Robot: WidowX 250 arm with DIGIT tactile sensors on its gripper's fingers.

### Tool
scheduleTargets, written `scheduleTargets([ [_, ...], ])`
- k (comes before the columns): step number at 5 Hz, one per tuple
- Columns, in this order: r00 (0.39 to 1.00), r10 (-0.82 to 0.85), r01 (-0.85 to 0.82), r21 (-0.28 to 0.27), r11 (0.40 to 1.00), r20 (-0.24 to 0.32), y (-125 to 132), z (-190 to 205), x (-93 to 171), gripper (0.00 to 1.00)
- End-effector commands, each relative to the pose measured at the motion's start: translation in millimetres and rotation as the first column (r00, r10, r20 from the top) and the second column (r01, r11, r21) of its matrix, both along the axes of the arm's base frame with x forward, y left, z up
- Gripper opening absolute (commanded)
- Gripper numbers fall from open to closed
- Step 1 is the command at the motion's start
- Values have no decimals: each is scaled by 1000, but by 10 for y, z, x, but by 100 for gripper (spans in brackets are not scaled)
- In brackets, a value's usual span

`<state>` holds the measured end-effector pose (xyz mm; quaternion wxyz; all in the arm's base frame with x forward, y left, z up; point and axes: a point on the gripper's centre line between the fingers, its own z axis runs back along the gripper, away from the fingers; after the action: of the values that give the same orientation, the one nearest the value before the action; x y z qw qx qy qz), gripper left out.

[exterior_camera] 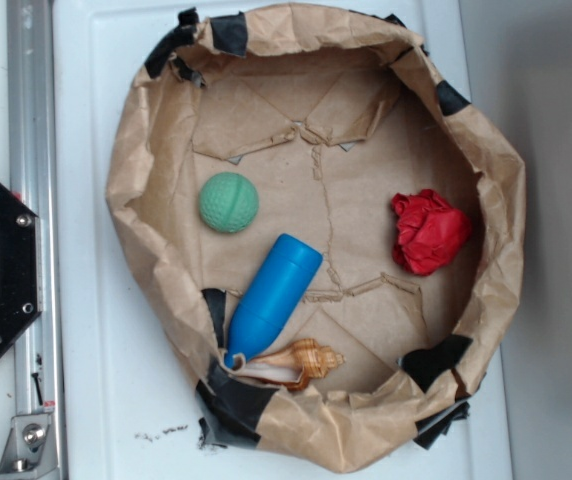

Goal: Grab the blue bottle.

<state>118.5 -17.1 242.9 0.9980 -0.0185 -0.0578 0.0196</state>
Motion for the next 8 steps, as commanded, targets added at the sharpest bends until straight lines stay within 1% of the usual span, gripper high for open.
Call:
scheduleTargets([
  [1, 1000, 0, 0, 0, 1000, 0, 0, 0, 0, 100],
  [2, 989, 146, -147, -61, 987, -26, 323, -463, 438, 100],
  [3, 956, 286, -291, -115, 950, -60, 430, -631, 725, 100],
  [4, 861, 508, -491, -232, 840, 14, 569, -781, 1022, 100],
  [5, 805, 594, -582, -215, 784, -15, 439, -1129, 1274, 100],
  [6, 797, 601, -602, -165, 781, -61, 217, -1514, 1363, 100],
  [7, 806, 541, -568, -57, 821, -241, -45, -2023, 1268, 100],
  [8, 821, 518, -530, 17, 848, -240, -98, -2214, 1237, 100],
])
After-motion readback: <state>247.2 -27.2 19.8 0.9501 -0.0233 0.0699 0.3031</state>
